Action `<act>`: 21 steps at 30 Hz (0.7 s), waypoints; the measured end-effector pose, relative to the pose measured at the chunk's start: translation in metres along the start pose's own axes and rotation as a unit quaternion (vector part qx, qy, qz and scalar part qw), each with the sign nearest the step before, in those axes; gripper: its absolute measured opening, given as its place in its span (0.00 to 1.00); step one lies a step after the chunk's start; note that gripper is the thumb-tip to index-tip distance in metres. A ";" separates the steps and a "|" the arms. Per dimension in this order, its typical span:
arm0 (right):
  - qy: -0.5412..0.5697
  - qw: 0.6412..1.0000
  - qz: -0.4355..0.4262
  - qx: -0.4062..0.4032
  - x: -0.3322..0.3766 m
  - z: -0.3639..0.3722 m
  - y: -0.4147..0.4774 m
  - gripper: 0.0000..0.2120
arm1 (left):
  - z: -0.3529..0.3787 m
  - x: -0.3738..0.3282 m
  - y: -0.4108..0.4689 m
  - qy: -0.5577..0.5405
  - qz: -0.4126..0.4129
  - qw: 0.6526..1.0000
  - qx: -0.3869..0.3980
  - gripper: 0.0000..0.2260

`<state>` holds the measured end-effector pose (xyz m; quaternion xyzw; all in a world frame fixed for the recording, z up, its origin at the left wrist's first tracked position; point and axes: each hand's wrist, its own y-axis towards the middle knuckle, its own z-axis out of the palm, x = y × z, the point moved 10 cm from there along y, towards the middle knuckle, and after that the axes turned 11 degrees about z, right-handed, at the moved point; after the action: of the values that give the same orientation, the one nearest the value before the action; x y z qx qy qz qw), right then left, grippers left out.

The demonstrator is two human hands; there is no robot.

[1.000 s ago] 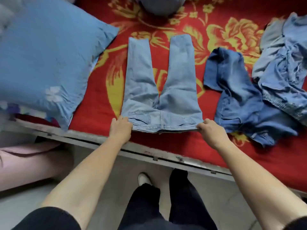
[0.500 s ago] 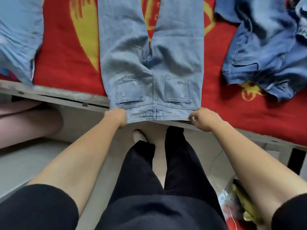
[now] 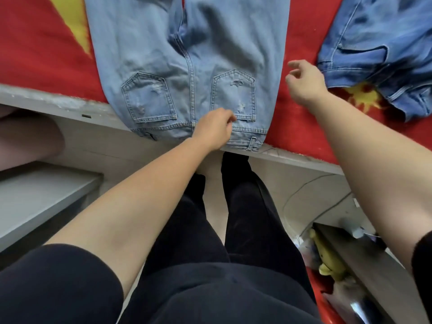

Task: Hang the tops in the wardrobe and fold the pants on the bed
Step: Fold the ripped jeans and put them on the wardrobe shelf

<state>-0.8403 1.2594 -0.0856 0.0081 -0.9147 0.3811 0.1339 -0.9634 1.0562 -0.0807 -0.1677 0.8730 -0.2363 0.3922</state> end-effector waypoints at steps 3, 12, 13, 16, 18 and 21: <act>0.090 0.996 0.030 0.003 0.003 -0.008 0.035 0.21 | 0.023 -0.026 0.028 -0.055 -0.019 0.998 0.001 0.11; 0.287 0.948 0.088 0.106 0.008 0.008 0.079 0.19 | 0.081 -0.032 0.063 0.077 -0.158 0.983 0.055 0.30; 0.293 0.945 0.089 0.115 0.011 0.012 0.081 0.20 | 0.081 -0.033 0.065 0.091 -0.162 0.981 0.059 0.29; 0.266 0.952 0.088 0.120 0.018 0.013 0.085 0.22 | 0.080 -0.032 0.066 0.085 -0.175 0.978 0.072 0.18; 0.252 0.952 0.103 0.139 0.020 0.014 0.086 0.21 | 0.078 -0.029 0.060 0.027 -0.186 0.979 0.074 0.10; 0.254 0.938 0.126 0.201 0.025 0.019 0.077 0.08 | 0.072 -0.026 0.043 -0.086 -0.194 0.973 0.094 0.06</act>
<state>-0.8784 1.3032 -0.1459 -0.1772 -0.7482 0.5600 0.3084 -0.8964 1.0841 -0.1301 -0.3159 0.7609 -0.3734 0.4263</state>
